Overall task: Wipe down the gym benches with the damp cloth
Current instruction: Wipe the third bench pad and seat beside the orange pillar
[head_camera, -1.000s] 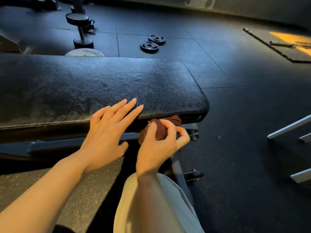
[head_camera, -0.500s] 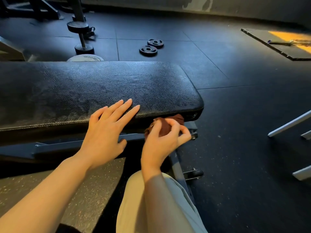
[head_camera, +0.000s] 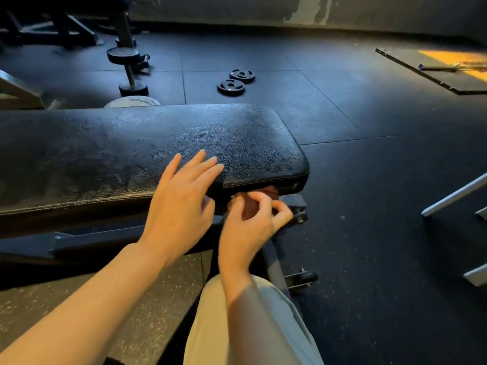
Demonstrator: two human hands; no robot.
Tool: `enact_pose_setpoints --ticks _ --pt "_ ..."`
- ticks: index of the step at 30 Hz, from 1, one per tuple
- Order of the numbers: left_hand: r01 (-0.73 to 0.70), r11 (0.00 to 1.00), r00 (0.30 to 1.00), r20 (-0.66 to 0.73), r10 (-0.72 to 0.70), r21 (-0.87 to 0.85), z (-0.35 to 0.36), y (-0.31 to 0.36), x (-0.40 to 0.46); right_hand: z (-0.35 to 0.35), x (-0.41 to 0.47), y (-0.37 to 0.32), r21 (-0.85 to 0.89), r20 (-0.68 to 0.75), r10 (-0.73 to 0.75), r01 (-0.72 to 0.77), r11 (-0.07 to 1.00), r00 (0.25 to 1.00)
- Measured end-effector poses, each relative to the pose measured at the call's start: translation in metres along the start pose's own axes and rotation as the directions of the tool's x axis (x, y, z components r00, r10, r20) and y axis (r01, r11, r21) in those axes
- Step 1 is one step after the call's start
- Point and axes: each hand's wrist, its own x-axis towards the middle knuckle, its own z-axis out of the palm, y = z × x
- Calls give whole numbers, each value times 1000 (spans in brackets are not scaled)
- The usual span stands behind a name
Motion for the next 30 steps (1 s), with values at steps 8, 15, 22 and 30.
enact_pose_setpoints --ticks 8,15,22,30 --pt "-245 969 963 103 248 -40 16 10 35 -22 77 9 101 -237 153 -132 986 959" --pt "-335 942 930 157 334 -20 28 15 57 -12 42 -3 44 -193 31 -22 999 981" --pt "-368 922 901 197 385 -120 37 3 61 -19 81 5 36 -292 12 -1 999 956" --pt "-333 922 908 198 370 -199 37 -1 60 -15 93 5 92 -304 57 -30 995 951"
